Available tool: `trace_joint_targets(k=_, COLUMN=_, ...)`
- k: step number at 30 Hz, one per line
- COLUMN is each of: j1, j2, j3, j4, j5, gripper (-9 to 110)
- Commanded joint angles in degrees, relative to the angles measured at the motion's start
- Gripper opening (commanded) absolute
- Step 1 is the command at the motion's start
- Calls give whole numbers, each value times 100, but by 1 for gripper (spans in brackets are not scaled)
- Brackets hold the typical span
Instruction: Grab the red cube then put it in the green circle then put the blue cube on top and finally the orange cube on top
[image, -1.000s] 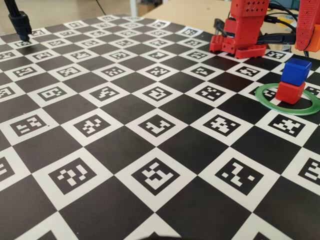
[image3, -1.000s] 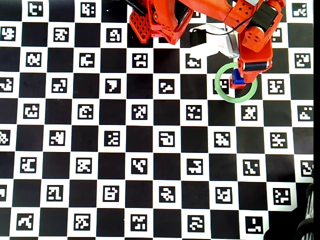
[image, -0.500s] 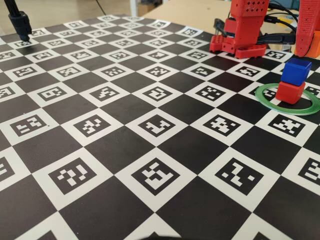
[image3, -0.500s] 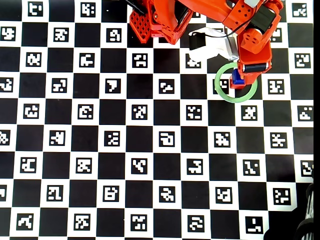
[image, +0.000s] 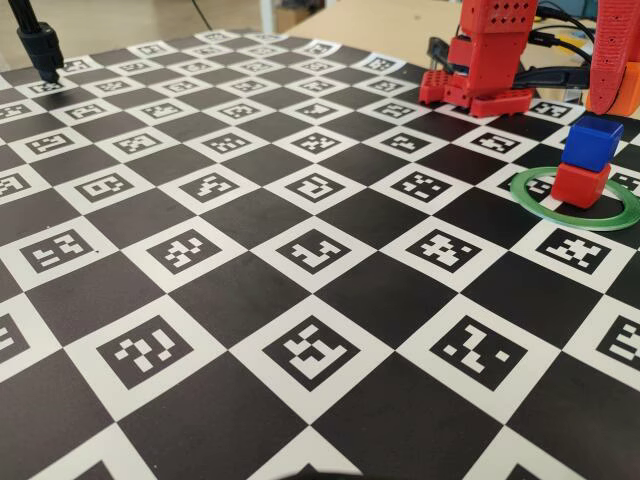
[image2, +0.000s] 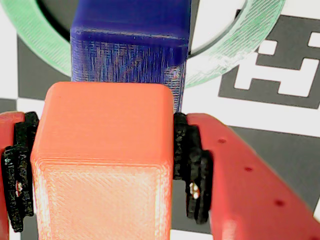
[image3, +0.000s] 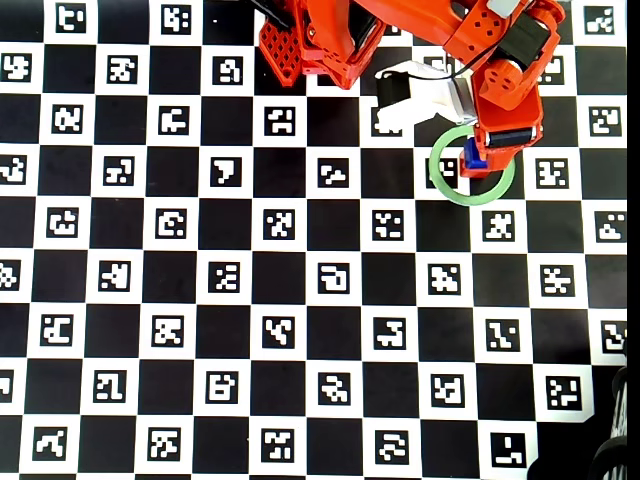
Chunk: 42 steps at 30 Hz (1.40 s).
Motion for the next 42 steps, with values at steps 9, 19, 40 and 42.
trace_joint_targets(k=9, j1=44, j2=272, j3=114, j4=-26, j5=-26, gripper=4)
trace_joint_targets(k=19, j1=141, j2=272, j3=105, j4=-62, j5=-26, gripper=4)
trace_joint_targets(k=40, j1=237, j2=308, j3=141, j4=-123, j5=176, gripper=5)
trace_joint_targets(k=42, j1=237, j2=308, j3=149, j4=-123, j5=185, gripper=5)
